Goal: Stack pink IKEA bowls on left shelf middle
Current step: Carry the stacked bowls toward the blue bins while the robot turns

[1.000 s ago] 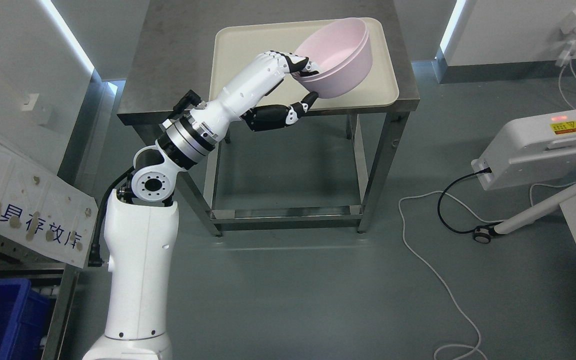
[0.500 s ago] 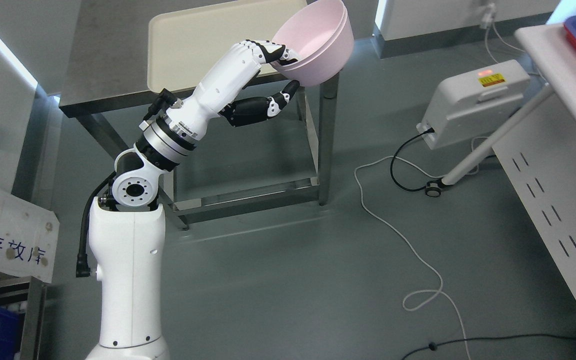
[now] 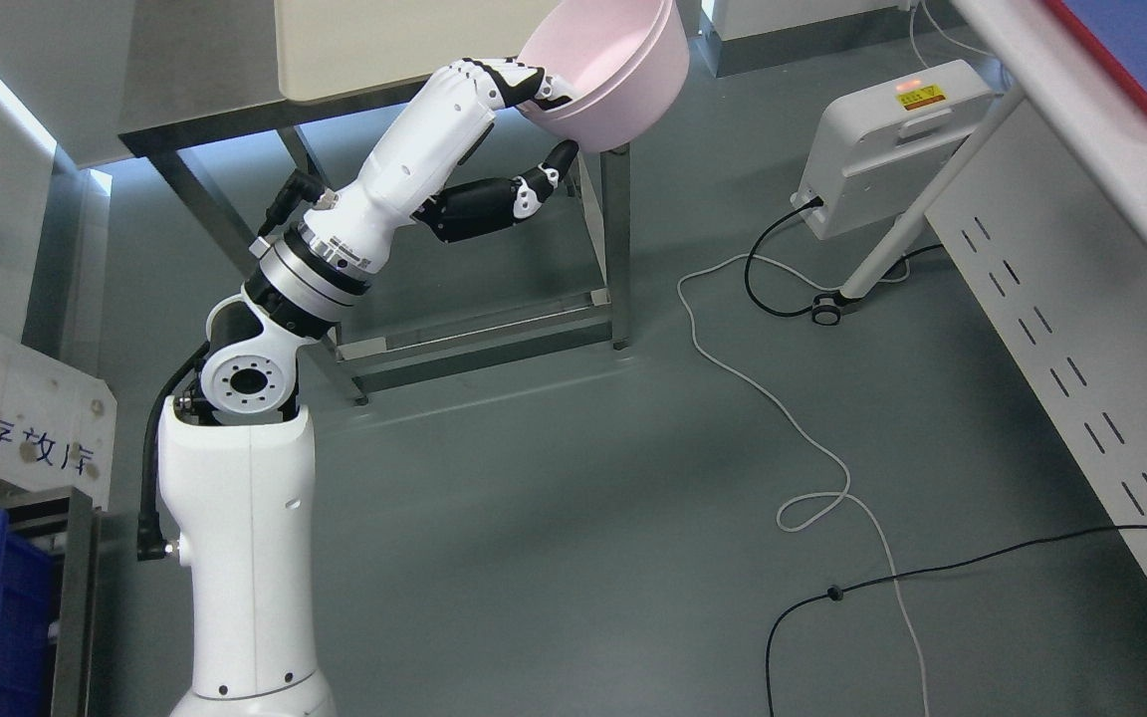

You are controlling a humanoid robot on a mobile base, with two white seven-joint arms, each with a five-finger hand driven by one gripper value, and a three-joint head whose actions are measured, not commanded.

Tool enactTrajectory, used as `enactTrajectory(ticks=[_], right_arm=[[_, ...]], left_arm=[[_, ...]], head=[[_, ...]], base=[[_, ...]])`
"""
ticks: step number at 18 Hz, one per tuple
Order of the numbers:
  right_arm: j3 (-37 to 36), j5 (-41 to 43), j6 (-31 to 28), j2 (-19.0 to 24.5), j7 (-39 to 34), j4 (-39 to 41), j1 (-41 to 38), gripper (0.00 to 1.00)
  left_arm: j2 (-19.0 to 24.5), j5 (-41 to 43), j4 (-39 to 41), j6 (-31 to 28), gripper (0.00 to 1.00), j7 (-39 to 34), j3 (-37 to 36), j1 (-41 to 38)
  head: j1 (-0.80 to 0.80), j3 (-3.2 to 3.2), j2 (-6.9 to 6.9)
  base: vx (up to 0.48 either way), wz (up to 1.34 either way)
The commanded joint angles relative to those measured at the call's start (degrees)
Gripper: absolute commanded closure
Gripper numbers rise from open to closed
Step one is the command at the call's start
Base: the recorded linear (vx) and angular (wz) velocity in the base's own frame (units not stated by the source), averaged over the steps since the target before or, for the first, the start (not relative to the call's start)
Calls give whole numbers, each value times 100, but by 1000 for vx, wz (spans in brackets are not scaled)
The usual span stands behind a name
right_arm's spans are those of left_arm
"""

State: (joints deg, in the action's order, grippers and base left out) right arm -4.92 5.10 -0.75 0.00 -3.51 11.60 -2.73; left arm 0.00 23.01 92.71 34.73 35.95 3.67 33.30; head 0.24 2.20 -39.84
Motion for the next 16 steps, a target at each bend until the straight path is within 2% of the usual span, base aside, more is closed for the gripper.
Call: enactTrajectory(ticks=[1,16], right_arm=[[0,0,4,-100,-1,0,1,0],[0,0,4,-100,-1,0,1,0]], left_arm=[[100,-7,230,-106,96,-18,169,1],[100,-8,230,-414,96,-18,152,581]], head=[[0,0,0],[0,0,0]], base=[[-282,172],[-314,206]])
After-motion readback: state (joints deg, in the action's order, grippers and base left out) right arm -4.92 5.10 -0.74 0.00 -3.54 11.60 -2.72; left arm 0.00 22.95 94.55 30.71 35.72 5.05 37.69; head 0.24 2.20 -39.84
